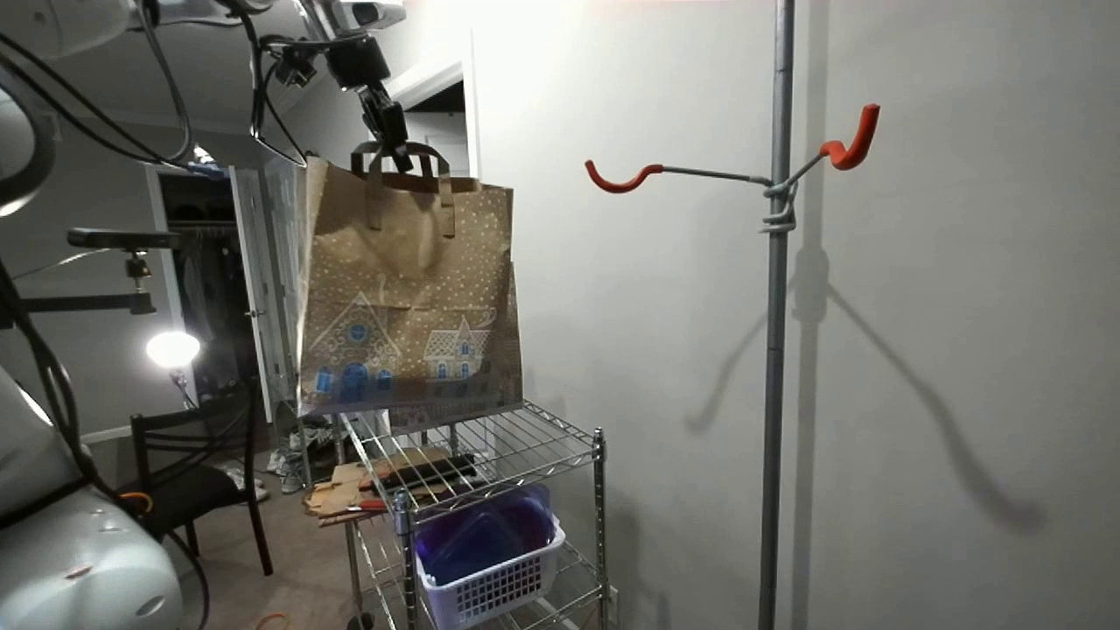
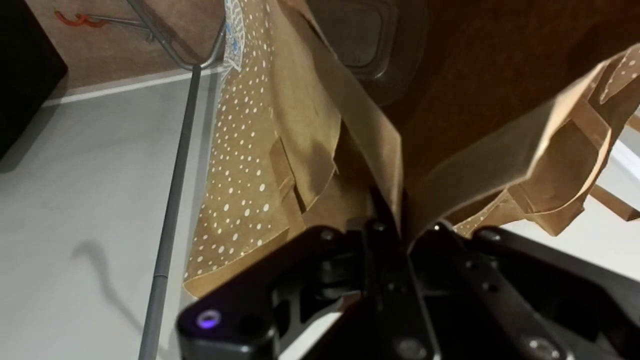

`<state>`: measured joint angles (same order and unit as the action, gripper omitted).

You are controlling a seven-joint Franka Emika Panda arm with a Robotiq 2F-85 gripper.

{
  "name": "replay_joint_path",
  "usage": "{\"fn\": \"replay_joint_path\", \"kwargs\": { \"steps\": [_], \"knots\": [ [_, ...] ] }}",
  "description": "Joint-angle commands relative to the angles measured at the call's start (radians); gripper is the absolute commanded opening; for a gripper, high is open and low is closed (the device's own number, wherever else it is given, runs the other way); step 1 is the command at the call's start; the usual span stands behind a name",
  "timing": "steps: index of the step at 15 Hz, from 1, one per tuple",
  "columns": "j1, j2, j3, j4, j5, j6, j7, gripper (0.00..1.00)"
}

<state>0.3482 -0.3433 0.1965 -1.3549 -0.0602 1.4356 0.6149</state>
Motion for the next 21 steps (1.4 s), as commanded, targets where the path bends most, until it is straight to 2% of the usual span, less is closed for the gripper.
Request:
{"fn": "replay_joint_path", "kwargs": {
  "steps": [1, 4, 10, 21],
  "knots": [
    [-0.101, -0.085, -0.007, -0.041, 0.1, -0.074, -0.073, 0.05],
    [-0.169, -0.122, -0.023, -0.05, 0.129, -0.108, -0.088, 0.04],
    [-0.27, -0.164, -0.08, -0.101, 0.174, -0.1, -0.097, 0.04],
    [-0.384, -0.21, -0.183, -0.212, 0.233, -0.053, -0.085, 0.04]
  ]
}}
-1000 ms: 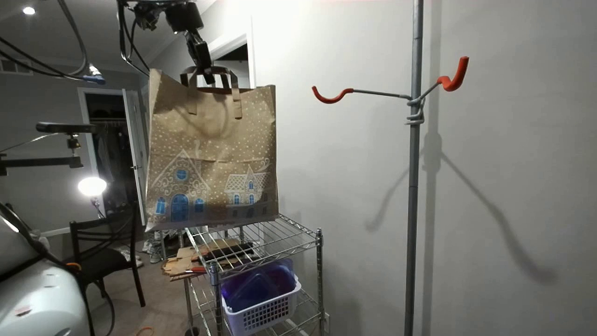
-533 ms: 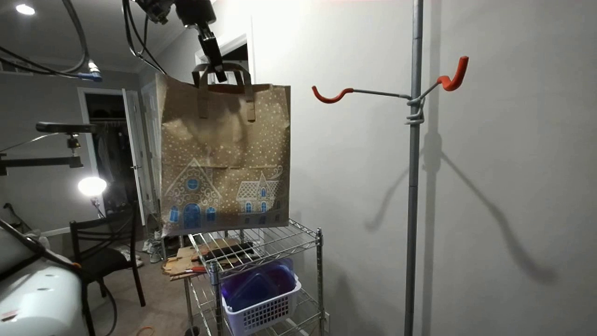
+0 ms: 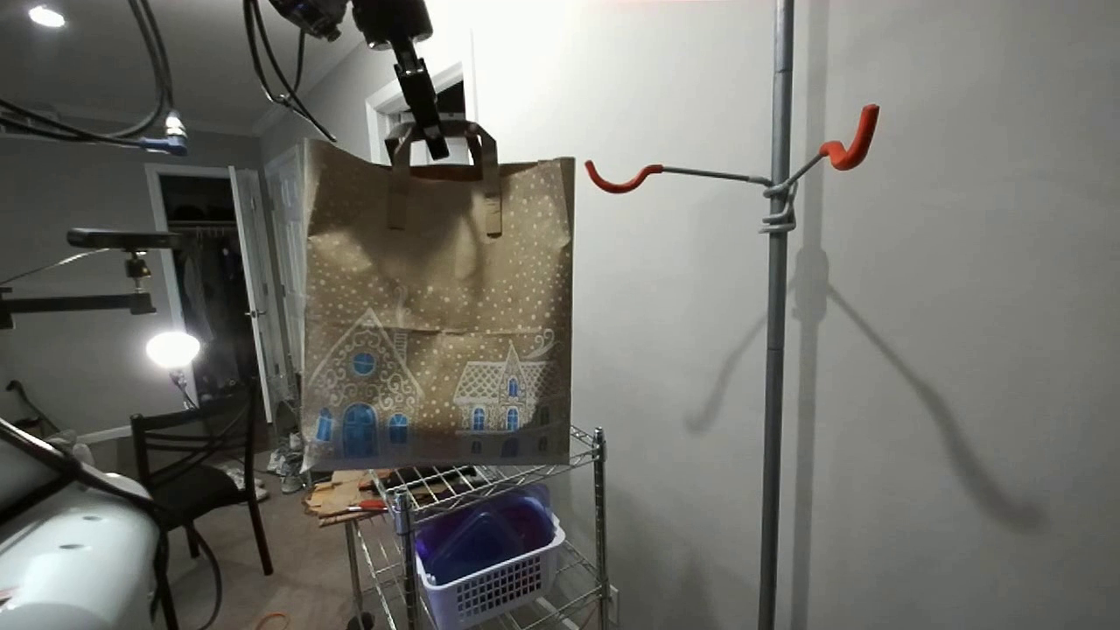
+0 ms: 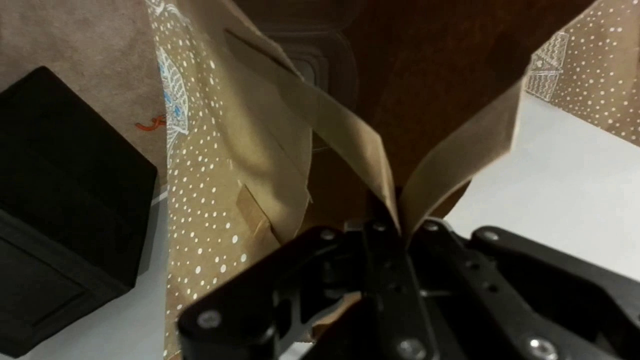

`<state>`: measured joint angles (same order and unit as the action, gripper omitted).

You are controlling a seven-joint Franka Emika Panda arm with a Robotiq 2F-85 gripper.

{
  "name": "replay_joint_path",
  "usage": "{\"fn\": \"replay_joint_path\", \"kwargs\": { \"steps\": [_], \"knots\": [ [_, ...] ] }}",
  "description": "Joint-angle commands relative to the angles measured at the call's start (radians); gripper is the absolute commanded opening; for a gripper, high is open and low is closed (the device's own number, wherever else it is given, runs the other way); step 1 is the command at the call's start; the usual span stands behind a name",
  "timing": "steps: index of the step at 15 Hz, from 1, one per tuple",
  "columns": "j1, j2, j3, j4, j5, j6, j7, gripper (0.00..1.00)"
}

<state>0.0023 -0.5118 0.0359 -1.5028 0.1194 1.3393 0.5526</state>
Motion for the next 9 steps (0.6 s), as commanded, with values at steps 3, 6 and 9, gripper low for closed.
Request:
{"fn": "replay_joint_path", "kwargs": {
  "steps": [3, 6, 9],
  "knots": [
    [-0.067, -0.054, -0.056, -0.091, 0.091, 0.064, -0.024, 0.05],
    [-0.102, -0.065, -0.096, -0.11, 0.103, 0.093, -0.03, 0.04],
    [-0.137, -0.064, -0.144, -0.121, 0.106, 0.13, -0.042, 0.05]
  ]
}}
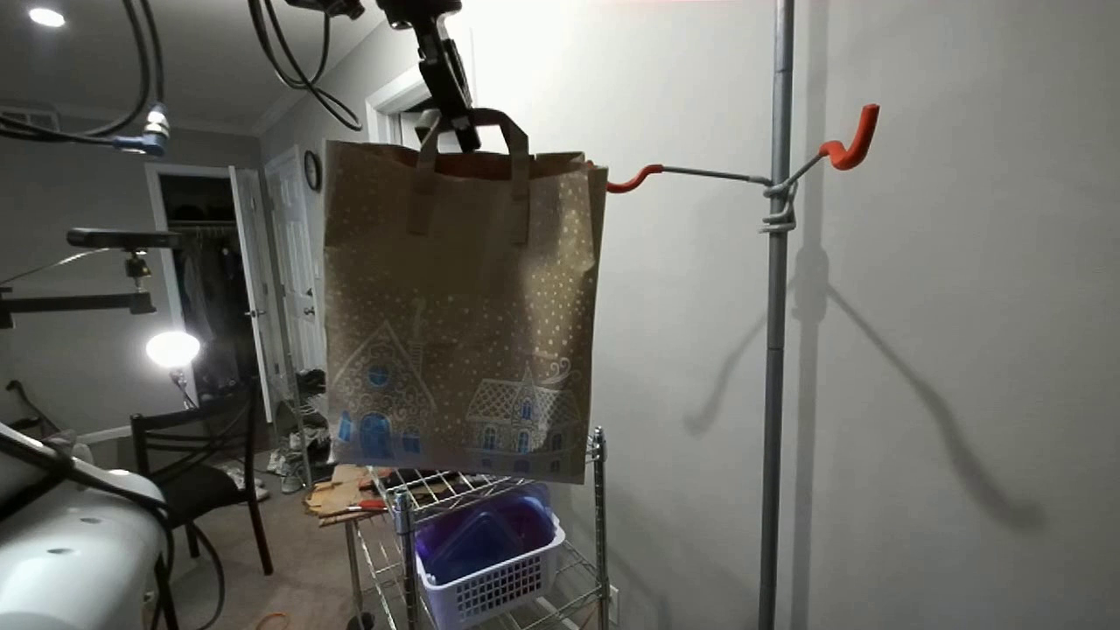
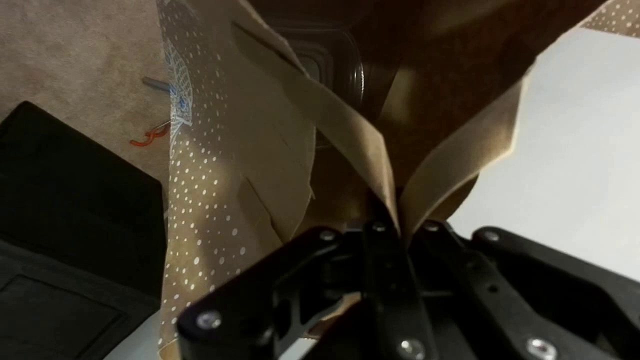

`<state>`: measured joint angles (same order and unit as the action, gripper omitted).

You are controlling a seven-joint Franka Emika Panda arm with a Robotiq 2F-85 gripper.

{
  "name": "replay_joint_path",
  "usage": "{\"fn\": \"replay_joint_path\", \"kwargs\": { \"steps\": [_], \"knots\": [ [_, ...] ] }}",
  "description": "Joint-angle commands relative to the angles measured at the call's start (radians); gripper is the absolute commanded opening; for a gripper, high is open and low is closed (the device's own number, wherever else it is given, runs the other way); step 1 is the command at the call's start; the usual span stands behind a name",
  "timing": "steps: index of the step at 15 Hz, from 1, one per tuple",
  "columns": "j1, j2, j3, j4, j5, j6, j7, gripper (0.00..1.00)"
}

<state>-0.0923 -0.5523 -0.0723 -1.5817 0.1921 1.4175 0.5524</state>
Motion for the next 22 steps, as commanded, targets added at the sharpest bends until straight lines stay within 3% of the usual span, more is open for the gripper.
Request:
{"fn": "replay_joint_path", "kwargs": {
  "steps": [1, 13, 22],
  "knots": [
    [-0.053, -0.019, -0.053, -0.042, 0.034, 0.066, -0.049, 0.05],
    [-0.114, 0.129, -0.256, 0.049, 0.122, 0.195, -0.146, 0.05],
    [-0.138, 0.326, -0.311, 0.268, 0.118, 0.228, -0.138, 0.05]
  ]
}}
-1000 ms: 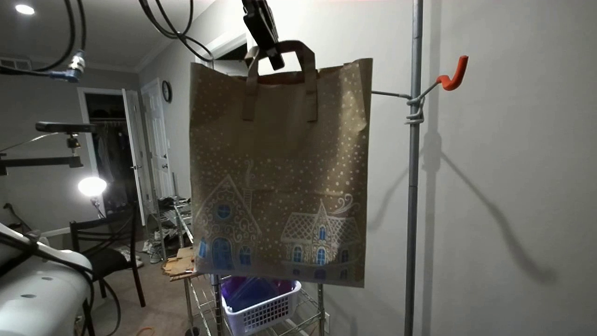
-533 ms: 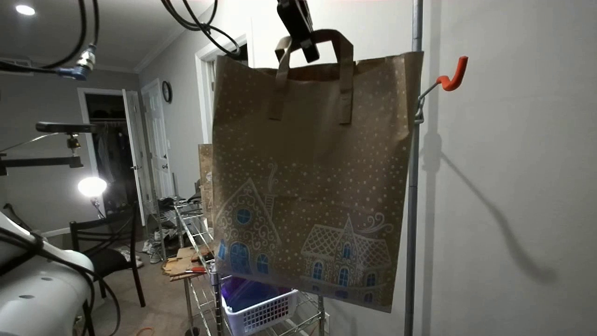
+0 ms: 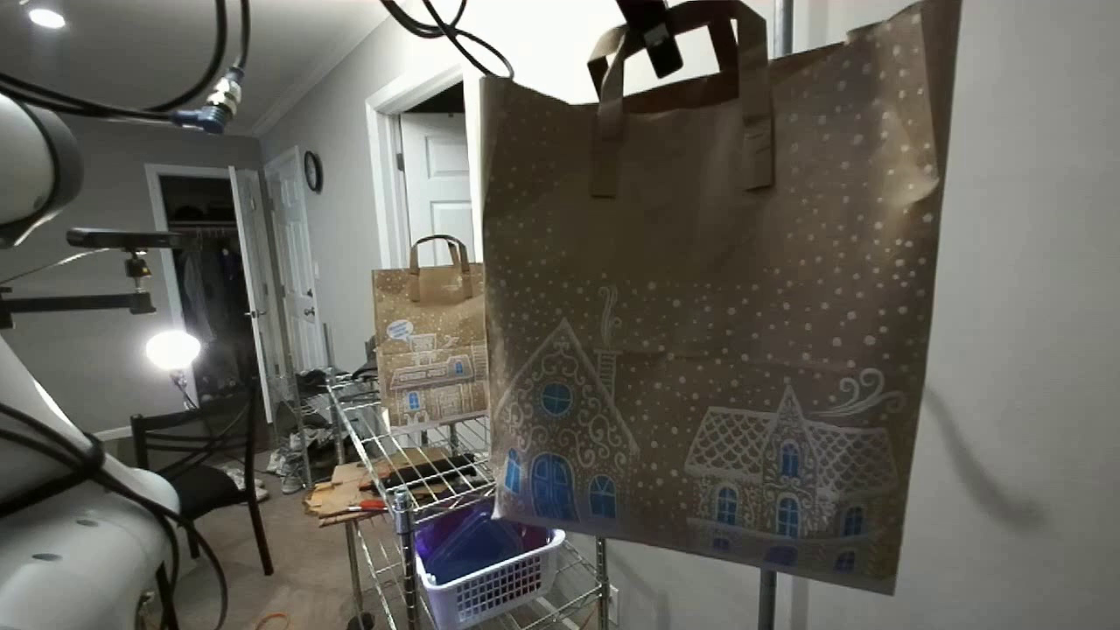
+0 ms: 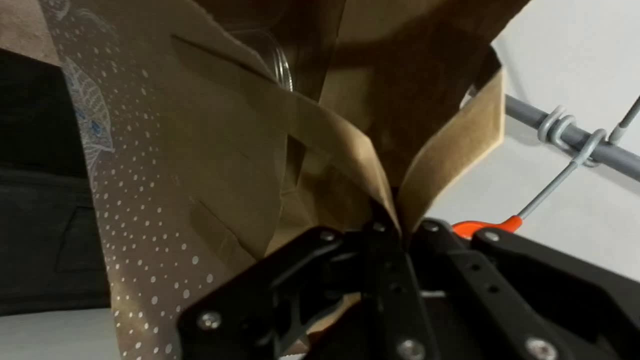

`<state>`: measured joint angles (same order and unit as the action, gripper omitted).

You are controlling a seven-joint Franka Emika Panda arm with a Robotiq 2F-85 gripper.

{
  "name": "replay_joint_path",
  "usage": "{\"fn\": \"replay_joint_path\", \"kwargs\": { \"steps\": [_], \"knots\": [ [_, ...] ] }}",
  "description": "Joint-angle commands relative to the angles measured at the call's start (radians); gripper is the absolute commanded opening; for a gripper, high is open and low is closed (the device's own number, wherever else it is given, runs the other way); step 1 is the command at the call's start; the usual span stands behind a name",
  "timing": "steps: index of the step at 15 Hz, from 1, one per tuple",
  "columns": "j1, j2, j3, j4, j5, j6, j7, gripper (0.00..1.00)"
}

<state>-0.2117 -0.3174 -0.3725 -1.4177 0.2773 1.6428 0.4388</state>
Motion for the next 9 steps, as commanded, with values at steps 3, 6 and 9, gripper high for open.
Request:
{"fn": "replay_joint_path", "kwargs": {
  "steps": [3, 6, 9],
  "knots": [
    [-0.032, 0.189, -0.043, 0.214, 0.052, -0.021, -0.018, 0.05],
    [-0.063, 0.286, -0.066, 0.306, 0.055, -0.032, -0.02, 0.05],
    [-0.094, 0.357, -0.057, 0.37, 0.066, -0.033, -0.022, 0.05]
  ]
}}
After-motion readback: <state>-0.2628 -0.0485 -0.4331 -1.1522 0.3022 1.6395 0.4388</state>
